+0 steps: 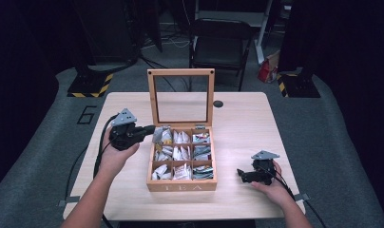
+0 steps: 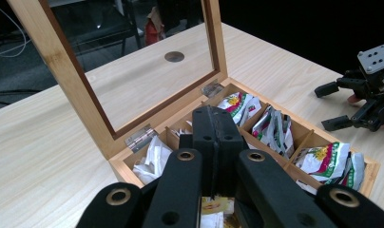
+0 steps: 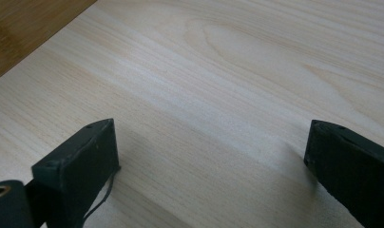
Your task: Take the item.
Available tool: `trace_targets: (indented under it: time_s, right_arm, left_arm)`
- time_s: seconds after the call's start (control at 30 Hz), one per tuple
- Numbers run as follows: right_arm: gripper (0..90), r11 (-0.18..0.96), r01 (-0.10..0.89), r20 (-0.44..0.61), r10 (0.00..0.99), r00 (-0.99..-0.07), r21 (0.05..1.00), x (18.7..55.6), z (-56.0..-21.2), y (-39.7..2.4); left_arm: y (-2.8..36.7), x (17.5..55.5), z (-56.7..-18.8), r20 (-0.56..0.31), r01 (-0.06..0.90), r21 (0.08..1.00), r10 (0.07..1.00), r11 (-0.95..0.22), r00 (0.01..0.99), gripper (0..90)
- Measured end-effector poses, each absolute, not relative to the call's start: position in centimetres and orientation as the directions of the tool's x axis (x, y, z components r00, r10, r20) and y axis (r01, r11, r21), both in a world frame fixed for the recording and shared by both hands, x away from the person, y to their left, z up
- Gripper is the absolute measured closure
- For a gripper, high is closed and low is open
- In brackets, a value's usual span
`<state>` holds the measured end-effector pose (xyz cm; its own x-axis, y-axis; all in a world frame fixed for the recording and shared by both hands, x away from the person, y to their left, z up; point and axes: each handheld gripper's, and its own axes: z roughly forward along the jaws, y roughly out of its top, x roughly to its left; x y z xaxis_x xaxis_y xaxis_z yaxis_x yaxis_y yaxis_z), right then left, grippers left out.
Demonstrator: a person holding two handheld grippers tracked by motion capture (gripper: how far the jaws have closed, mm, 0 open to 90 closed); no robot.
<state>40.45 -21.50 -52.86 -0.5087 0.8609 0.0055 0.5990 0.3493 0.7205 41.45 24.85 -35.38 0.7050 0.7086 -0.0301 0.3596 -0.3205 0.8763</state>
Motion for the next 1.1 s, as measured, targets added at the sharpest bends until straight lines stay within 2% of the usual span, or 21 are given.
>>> trace_targets:
  time_s: [0.37, 1.1]
  right_arm:
    - [3.5, 0.349, 0.599, 0.006, 0.861, -0.508, 0.721, 40.5, -52.9, -21.5]
    - [3.5, 0.348, 0.600, 0.006, 0.861, -0.508, 0.721, 40.4, -52.9, -21.5]
  left_arm:
    - [25.9, 41.3, -34.9, -0.019, 0.353, 0.884, 0.730, -0.307, 0.683, 90.0]
    - [33.0, 41.0, -33.3, -0.032, 0.376, 0.901, 0.833, -0.215, 0.553, 90.0]
